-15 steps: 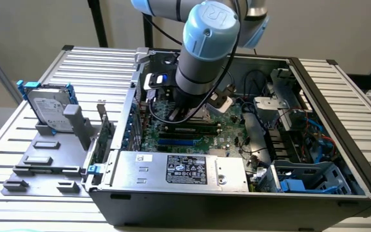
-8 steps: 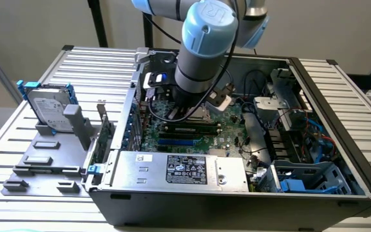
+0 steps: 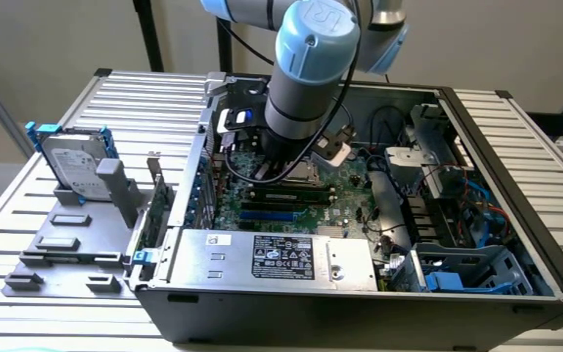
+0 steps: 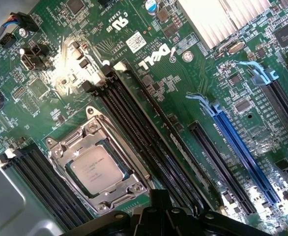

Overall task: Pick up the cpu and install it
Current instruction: 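Install the second cpu locking lever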

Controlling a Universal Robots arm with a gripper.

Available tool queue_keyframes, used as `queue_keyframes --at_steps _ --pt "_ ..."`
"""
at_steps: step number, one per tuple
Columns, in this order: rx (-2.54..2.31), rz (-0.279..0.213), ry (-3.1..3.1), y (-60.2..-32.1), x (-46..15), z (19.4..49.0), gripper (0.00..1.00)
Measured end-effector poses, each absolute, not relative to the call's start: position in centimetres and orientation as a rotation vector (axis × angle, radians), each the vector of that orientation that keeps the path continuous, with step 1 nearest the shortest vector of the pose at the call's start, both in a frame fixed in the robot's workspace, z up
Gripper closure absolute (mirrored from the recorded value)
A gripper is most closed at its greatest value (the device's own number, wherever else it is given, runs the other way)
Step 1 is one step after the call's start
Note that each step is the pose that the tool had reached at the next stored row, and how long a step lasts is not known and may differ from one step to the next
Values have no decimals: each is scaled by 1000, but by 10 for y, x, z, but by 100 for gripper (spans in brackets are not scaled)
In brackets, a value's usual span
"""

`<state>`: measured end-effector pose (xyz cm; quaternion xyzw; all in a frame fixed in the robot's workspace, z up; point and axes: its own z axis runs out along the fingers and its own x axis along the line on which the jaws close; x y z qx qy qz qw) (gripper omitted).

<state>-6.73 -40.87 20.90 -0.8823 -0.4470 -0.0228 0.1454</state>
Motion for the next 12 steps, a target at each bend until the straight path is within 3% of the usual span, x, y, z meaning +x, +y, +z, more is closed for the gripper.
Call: queue_keyframes --at_steps 12 --pt "-2546 -62 -1289 -406 -67 215 89"
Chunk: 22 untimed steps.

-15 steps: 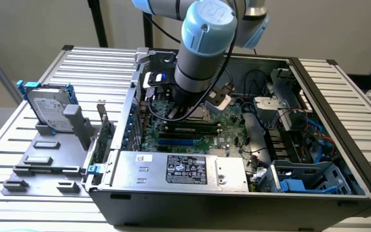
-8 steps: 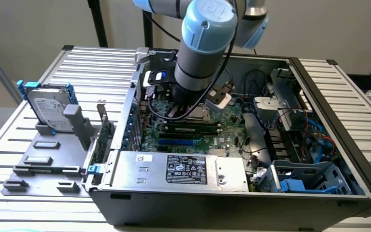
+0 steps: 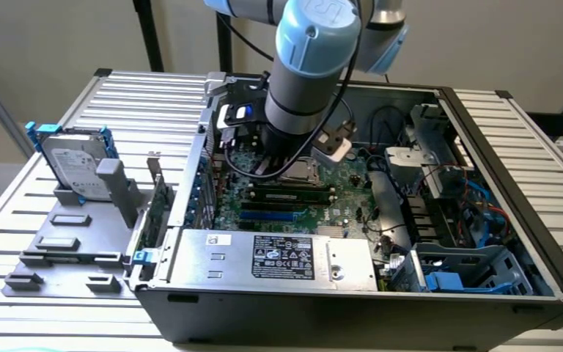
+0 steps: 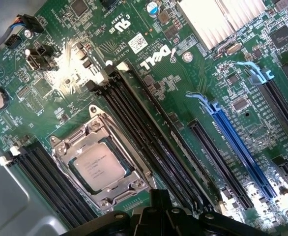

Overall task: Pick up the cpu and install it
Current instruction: 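Install the second cpu locking lever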

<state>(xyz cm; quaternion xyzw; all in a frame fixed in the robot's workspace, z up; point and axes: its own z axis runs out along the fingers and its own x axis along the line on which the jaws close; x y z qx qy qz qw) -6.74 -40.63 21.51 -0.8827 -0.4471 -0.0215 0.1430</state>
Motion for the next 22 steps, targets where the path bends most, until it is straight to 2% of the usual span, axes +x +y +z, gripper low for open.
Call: queue_keyframes --at_steps 11,22 --pt "-2555 -58 -1294 -403 -68 214 89" --pt "-2563 -77 -1301 -398 -72 208 89"
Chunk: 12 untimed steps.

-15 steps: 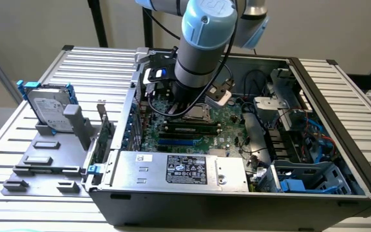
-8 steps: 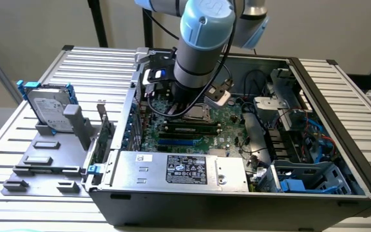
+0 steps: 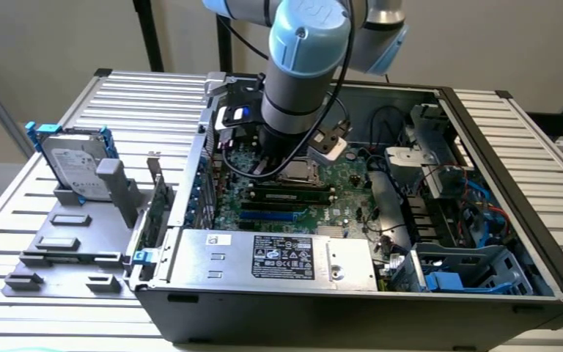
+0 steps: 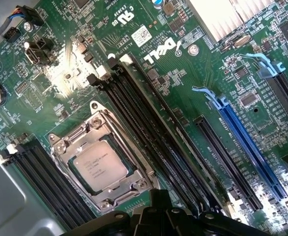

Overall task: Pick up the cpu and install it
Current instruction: 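Install the second cpu locking lever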

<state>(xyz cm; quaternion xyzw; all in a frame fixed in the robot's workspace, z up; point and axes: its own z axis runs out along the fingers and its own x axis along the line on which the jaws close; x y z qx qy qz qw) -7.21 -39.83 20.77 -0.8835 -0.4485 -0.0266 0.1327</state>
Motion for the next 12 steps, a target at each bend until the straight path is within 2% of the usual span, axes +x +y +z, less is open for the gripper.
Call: queue_keyframes --at_steps 12 --pt "-2577 -79 -1309 -395 -74 202 89"
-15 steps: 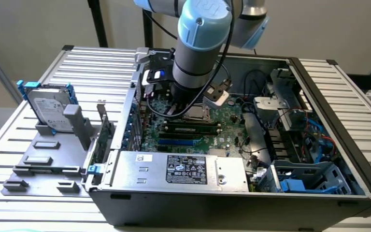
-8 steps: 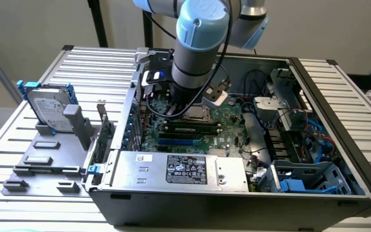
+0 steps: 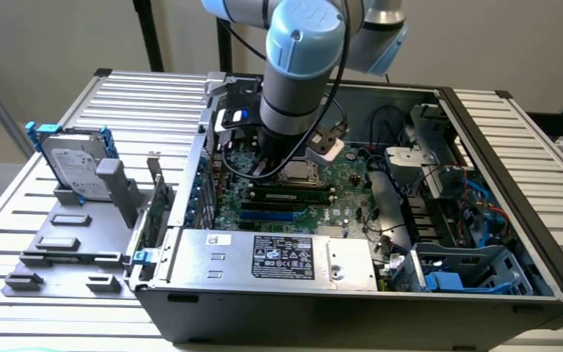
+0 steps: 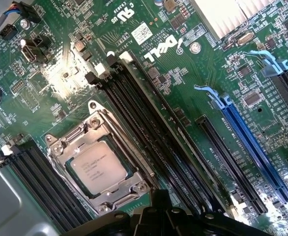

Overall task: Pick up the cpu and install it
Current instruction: 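Install the second cpu locking lever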

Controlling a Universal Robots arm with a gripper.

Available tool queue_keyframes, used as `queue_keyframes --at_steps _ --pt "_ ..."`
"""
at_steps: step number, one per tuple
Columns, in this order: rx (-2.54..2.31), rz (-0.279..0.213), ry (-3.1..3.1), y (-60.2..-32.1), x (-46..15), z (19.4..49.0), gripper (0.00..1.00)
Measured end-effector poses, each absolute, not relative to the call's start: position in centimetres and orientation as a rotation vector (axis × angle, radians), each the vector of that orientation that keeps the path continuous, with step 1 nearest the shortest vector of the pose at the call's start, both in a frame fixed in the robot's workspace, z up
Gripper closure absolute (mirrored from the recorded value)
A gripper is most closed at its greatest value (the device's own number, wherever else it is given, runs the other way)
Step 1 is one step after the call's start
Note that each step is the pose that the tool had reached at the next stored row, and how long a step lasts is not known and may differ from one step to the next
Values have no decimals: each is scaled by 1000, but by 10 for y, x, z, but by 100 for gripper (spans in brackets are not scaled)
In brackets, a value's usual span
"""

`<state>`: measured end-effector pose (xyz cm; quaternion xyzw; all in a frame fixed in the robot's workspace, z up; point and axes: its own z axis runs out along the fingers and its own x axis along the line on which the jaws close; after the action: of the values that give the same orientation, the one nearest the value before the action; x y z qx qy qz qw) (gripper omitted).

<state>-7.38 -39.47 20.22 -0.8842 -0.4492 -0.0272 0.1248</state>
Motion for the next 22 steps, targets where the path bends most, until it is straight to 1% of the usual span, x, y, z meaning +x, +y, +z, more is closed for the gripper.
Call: queue_keyframes --at_steps 10,16,22 --pt "-2588 -79 -1315 -390 -75 198 89" --pt "-2613 -60 -1326 -390 -75 197 89" --pt "-2629 -47 -1334 -390 -75 211 89"
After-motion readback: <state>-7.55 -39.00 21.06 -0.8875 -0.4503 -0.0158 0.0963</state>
